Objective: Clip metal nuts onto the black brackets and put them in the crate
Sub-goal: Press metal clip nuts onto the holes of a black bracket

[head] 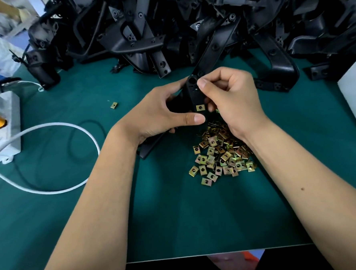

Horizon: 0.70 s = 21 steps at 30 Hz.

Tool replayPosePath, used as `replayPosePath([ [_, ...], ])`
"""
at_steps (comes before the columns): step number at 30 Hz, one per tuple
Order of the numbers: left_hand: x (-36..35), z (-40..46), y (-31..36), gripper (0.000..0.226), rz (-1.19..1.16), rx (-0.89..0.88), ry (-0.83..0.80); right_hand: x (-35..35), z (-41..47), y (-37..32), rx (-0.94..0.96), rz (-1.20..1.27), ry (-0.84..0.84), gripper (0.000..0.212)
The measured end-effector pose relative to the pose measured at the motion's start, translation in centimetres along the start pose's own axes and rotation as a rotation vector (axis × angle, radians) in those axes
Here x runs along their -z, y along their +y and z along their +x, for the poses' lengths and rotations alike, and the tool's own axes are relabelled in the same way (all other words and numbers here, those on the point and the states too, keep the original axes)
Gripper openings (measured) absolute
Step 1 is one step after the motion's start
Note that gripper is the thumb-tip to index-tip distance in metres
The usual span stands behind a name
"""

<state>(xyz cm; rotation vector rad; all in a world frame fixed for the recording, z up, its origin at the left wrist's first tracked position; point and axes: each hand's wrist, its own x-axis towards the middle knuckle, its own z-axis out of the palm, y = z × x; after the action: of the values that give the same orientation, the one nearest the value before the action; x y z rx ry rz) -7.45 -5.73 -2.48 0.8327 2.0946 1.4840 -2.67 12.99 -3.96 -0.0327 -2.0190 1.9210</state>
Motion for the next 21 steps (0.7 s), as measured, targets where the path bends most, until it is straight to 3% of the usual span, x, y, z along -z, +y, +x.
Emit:
replayPosePath([
  [3,-0.24,0.03,0.12,0.066,-0.004,-0.032,0.012,-0.13,0.14,0.09,-0.032,0.012,0.005,0.003],
  [7,-0.3,0.12,0.06,0.075,-0.03,-0.01,0.034,0.02,0.35,0.06,-0.095,0.094,0.062,0.017],
  [12,-0.07,-0.09,0.03,0.063,-0.111,-0.01,0.042,0.38,0.4,-0.12,-0.054,0.103,0.057,0.017],
  [21,-0.36,-0.1,0.38,0.067,-0.042,-0.012,0.029,0.55,0.52,0.08,-0.012,0.007,0.011,0.017],
])
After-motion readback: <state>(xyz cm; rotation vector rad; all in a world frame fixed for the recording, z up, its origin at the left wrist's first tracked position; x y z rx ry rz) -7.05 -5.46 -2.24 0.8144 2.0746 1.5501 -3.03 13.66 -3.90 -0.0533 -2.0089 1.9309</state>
